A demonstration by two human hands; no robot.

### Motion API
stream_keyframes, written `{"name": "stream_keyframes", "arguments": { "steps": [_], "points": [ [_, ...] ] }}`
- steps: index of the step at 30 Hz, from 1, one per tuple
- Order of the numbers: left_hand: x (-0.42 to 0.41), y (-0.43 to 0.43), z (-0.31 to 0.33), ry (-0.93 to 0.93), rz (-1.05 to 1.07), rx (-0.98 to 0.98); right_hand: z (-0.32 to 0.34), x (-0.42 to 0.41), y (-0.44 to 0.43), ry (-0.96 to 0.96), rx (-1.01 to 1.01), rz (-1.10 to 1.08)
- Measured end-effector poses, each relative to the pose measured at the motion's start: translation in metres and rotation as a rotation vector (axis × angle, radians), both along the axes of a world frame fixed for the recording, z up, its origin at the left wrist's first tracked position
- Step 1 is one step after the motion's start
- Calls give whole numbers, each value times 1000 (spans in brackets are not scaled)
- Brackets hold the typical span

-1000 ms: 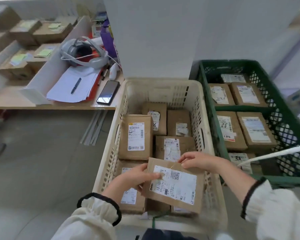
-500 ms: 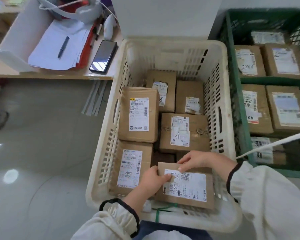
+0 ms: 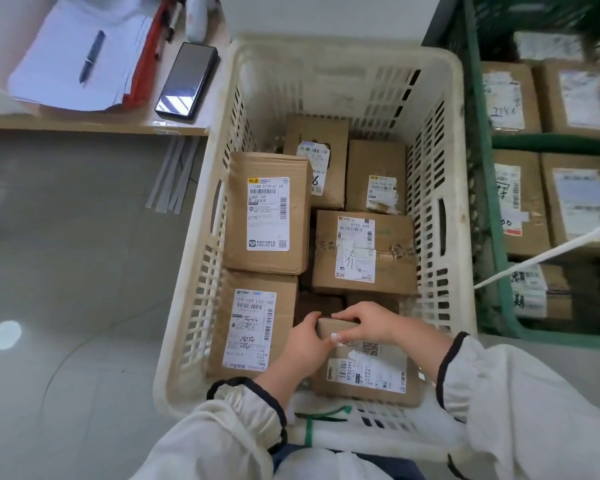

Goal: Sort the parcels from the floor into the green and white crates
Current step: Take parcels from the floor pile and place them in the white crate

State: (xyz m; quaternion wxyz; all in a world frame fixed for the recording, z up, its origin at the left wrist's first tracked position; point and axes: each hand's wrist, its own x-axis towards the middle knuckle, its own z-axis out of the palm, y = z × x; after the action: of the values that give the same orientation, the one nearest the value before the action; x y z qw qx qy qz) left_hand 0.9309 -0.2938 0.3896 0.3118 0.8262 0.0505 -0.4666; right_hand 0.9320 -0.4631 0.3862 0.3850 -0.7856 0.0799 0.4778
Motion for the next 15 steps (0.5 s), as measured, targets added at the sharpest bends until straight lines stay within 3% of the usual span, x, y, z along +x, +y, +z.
{"name": "stream_keyframes", "arguments": {
  "steps": [10, 15],
  "points": [
    [19, 1, 22, 36, 39, 25, 23, 2, -13, -39, -61, -86],
    [48, 21, 84, -169, 101, -61, 72, 16, -10, -153, -164, 41]
  ]
}}
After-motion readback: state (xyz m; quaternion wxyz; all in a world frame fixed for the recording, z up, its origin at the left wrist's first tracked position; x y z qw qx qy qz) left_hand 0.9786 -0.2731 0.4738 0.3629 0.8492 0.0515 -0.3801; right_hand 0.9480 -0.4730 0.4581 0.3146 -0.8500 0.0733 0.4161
